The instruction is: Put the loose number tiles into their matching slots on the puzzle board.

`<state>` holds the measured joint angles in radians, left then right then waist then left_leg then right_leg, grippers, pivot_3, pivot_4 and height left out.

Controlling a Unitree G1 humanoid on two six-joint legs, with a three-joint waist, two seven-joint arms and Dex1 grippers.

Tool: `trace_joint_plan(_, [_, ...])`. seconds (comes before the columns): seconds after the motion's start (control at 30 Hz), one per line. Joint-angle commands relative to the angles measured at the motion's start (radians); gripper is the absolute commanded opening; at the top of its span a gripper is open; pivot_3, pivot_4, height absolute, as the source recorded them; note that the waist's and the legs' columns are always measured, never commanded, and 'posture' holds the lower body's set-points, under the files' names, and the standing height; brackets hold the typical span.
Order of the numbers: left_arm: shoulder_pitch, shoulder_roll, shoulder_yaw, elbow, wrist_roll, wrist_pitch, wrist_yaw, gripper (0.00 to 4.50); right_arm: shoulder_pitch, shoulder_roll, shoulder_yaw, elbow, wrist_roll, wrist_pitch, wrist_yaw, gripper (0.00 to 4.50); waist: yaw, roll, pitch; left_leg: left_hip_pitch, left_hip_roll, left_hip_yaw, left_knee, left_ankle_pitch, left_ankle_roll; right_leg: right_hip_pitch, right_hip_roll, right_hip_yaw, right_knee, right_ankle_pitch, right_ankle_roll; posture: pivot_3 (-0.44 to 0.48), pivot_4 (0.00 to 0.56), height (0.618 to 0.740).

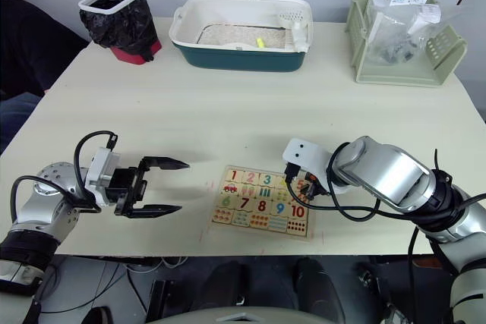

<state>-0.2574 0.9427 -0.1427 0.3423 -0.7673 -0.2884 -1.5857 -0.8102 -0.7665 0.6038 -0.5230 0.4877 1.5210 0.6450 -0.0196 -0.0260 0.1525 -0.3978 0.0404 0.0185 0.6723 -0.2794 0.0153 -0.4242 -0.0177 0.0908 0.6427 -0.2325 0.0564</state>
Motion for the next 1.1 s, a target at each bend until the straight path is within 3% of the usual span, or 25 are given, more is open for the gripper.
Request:
trace_joint_plan(0.03, [0.001, 0.013, 0.026, -0.022, -0.003, 0.002, -0.029, 4.5, 0.013, -0.004, 0.007, -0.018, 0.009, -0.004, 0.003, 0.83, 0.0, 0.0, 0.0, 0.0, 0.0, 0.0, 0.0, 0.0, 0.0, 0.0, 0.0, 0.0, 0.0, 0.0, 0.0, 0.0, 0.15, 0.74])
trace_joint_plan(0.17, [0.0, 0.012, 0.025, -0.02, -0.002, 0.001, -0.029, 4.5, 0.014, -0.008, 0.011, -0.018, 0.006, -0.014, 0.006, 2.68, 0.0, 0.0, 0.0, 0.0, 0.0, 0.0, 0.0, 0.0, 0.0, 0.0, 0.0, 0.0, 0.0, 0.0, 0.0, 0.0, 0.15, 0.74])
trace_joint_plan(0.2, [0.0, 0.012, 0.025, -0.019, -0.002, 0.002, -0.029, 4.5, 0.015, -0.009, 0.011, -0.018, 0.006, -0.017, 0.007, 3.35, -0.001, 0.0, 0.0, 0.0, 0.0, 0.0, 0.0, 0.0, 0.0, 0.0, 0.0, 0.0, 0.0, 0.0, 0.0, 0.0, 0.15, 0.74])
trace_joint_plan(0.23, [0.0, 0.012, 0.024, -0.019, -0.002, 0.002, -0.029, 4.5, 0.015, -0.009, 0.011, -0.017, 0.005, -0.019, 0.007, 3.56, -0.001, 0.0, 0.0, 0.0, 0.0, 0.0, 0.0, 0.0, 0.0, 0.0, 0.0, 0.0, 0.0, 0.0, 0.0, 0.0, 0.15, 0.74])
trace_joint_plan(0.3, [0.0, 0.012, 0.024, -0.019, -0.002, 0.002, -0.029, 4.5, 0.015, -0.012, 0.005, -0.013, 0.002, -0.027, 0.008, 4.45, -0.001, 0.0, 0.0, 0.0, 0.0, 0.0, 0.0, 0.0, 0.0, 0.0, 0.0, 0.0, 0.0, 0.0, 0.0, 0.0, 0.15, 0.74])
trace_joint_plan(0.73, [-0.001, 0.008, 0.024, -0.016, -0.001, 0.001, -0.029, 4.5, 0.089, -0.123, -0.111, -0.048, 0.006, -0.174, 0.07, 4.45, 0.001, 0.0, 0.0, 0.0, 0.0, 0.0, 0.0, 0.0, 0.0, 0.0, 0.0, 0.0, 0.0, 0.0, 0.0, 0.0, 0.15, 0.74])
trace_joint_plan(1.03, [-0.004, 0.014, 0.022, -0.009, -0.005, -0.001, -0.029, 4.5, 0.366, -0.167, -0.367, -0.09, 0.028, -0.399, 0.106, 4.45, 0.004, -0.001, 0.0, 0.0, 0.0, 0.0, 0.0, 0.0, 0.0, 0.001, 0.0, 0.0, 0.0, 0.0, 0.0, 0.0, 0.15, 0.74])
trace_joint_plan(1.1, [-0.006, 0.016, 0.02, -0.008, -0.006, -0.001, -0.029, 4.5, 0.426, -0.159, -0.411, -0.086, 0.02, -0.459, 0.103, 3.51, 0.004, -0.001, 0.0, 0.0, 0.0, 0.0, 0.0, 0.0, 0.0, 0.001, 0.0, 0.0, 0.0, 0.002, 0.004, 0.0, 0.15, 0.74])
